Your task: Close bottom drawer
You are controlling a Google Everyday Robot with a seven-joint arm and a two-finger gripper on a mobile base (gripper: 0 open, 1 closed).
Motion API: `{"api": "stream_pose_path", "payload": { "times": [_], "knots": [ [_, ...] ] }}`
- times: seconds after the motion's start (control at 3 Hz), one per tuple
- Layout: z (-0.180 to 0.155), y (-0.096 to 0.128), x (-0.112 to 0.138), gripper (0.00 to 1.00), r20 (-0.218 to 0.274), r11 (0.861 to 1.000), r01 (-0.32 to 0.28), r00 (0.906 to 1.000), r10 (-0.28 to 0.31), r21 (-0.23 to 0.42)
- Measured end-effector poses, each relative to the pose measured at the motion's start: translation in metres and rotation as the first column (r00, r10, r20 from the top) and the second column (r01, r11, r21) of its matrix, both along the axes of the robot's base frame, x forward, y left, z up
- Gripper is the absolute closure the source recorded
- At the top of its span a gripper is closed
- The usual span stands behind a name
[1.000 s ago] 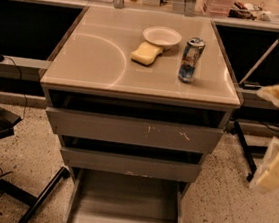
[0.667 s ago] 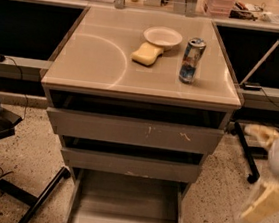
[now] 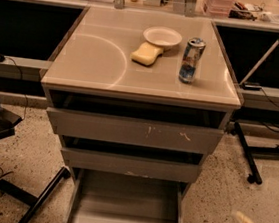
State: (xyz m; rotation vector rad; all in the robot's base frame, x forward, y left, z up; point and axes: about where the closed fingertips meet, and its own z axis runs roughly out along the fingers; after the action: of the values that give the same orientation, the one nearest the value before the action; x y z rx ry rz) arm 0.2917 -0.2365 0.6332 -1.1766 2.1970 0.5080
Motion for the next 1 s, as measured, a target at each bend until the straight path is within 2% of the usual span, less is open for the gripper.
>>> {"api": "stream_pose_path", "payload": {
  "times": [0.33, 0.67, 1.0],
  "knots": [
    [-0.119, -0.011, -0.068, 0.00, -0.155, 0.989, 0.145, 0.9784, -0.137, 0.038],
    [-0.215, -0.026, -0.131, 0.00, -0.295, 0.964, 0.266, 0.9209, -0.255, -0.001],
    [-0.234, -0.024, -0.139, 0.00, -0.317, 0.957, 0.291, 0.9077, -0.275, 0.004]
  ]
}}
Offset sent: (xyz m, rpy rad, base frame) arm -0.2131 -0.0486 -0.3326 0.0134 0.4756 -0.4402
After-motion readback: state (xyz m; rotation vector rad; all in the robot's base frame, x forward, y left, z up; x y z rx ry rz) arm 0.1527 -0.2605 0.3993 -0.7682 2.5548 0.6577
